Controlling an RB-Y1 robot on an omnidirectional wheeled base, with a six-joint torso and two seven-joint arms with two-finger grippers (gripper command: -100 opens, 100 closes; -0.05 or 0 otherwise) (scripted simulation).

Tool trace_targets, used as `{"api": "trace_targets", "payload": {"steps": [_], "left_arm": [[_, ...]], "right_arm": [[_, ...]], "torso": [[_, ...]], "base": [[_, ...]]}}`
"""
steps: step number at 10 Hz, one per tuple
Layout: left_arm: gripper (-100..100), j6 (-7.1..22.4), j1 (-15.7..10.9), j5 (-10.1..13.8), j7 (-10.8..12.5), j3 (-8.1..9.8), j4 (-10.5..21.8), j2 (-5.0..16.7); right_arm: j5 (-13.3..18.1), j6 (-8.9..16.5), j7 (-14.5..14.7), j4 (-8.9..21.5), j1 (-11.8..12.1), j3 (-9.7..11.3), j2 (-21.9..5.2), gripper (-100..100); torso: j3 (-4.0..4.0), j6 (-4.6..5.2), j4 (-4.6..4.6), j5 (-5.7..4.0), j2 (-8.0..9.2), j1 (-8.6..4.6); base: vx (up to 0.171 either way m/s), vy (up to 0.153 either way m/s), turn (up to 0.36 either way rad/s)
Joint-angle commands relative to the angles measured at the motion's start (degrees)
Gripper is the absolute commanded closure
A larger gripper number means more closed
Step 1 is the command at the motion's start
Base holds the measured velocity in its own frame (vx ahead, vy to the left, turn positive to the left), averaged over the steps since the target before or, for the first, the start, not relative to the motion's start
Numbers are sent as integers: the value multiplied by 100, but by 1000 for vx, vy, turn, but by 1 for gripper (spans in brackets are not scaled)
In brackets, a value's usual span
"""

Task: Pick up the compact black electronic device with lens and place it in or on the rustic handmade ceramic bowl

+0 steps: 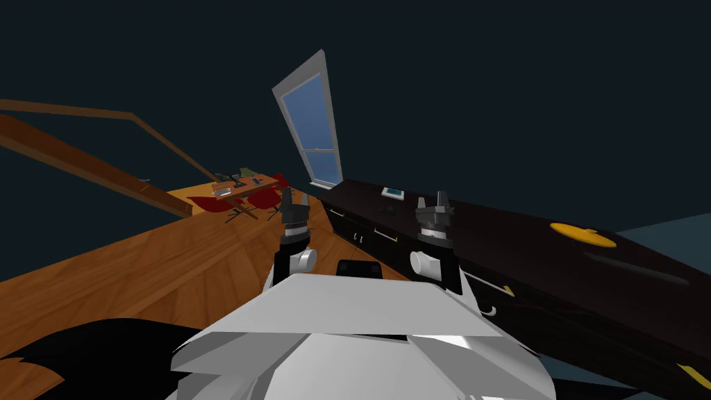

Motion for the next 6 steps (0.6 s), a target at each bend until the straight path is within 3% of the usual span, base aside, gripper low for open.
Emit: {"api": "trace_targets", "payload": {"steps": [1, 6], "left_arm": [[0, 0, 0, 0, 0, 0, 0, 0], [0, 0, 0, 0, 0, -1, 0, -1]], "right_arm": [[23, -45, 7, 52, -19, 16, -235, -100], [154, -308, 49, 357, -140, 97, -1043, -100]], "torso": [[0, 0, 0, 0, 0, 0], [-11, -2, -4, 8, -19, 38]], "base": [[11, 33, 62], [45, 96, 69]]}}
